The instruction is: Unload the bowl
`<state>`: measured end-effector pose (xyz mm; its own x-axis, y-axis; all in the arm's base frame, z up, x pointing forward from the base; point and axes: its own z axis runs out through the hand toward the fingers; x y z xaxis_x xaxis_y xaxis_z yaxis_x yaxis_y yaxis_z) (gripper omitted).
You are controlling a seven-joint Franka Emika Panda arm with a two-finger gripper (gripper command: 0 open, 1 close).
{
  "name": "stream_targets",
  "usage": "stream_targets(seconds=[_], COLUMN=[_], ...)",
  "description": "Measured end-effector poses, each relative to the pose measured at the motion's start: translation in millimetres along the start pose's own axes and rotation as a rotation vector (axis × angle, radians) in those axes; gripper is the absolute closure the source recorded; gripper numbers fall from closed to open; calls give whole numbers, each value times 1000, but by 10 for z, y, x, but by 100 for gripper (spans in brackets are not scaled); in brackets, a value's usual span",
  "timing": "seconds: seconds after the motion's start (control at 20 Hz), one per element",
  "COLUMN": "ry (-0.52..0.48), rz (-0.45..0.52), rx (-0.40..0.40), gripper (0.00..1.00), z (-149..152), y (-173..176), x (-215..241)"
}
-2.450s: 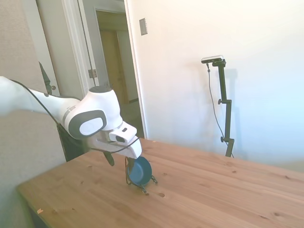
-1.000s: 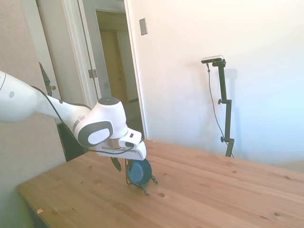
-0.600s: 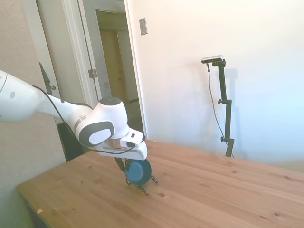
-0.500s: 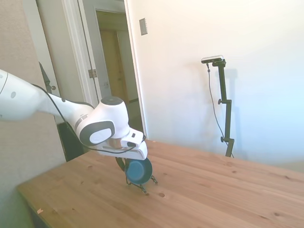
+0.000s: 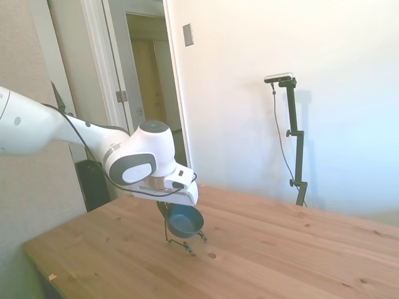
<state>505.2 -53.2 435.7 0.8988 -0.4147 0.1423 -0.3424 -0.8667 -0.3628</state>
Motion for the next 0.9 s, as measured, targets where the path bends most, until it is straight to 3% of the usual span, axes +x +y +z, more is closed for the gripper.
stream_targets(seconds=[0.3, 0.55, 0.9], ry=[51, 66, 74], rz=[37, 38, 68], rx=[-95, -162, -300], gripper=[100, 100, 100], z=[-58, -51, 263], y=[119, 12, -221], x=[-659, -1269, -1704])
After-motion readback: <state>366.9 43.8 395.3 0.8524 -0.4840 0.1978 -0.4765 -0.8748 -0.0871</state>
